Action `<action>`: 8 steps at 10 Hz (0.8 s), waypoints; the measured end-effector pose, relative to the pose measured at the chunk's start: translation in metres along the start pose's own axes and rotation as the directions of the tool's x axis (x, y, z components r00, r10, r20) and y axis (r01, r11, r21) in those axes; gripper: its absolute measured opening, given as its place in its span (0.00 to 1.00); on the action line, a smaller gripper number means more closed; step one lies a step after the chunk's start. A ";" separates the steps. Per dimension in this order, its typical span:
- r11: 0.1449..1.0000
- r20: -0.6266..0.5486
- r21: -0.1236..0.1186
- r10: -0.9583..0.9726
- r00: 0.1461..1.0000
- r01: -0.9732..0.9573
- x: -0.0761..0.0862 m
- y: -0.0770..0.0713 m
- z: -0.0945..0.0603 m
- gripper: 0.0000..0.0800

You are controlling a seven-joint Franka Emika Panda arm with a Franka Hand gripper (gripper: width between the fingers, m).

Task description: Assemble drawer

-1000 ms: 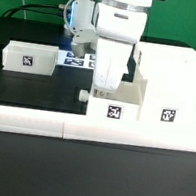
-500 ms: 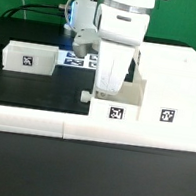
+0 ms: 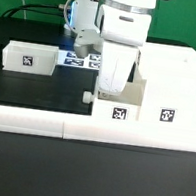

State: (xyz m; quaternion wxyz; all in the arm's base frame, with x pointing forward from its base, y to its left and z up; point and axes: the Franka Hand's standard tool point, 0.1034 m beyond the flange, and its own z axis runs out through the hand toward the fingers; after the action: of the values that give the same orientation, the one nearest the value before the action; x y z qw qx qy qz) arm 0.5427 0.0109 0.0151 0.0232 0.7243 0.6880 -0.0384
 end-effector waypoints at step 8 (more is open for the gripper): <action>0.994 0.012 -0.016 -0.112 0.994 0.112 0.002 0.006 -0.003 0.05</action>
Offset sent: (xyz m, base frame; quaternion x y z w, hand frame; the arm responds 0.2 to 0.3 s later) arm 0.0111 0.0195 0.0006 0.0038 0.0072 -0.1328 0.9911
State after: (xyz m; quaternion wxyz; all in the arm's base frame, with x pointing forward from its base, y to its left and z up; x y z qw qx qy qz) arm 0.5490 0.0127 0.0179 0.0309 0.6843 0.7276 -0.0379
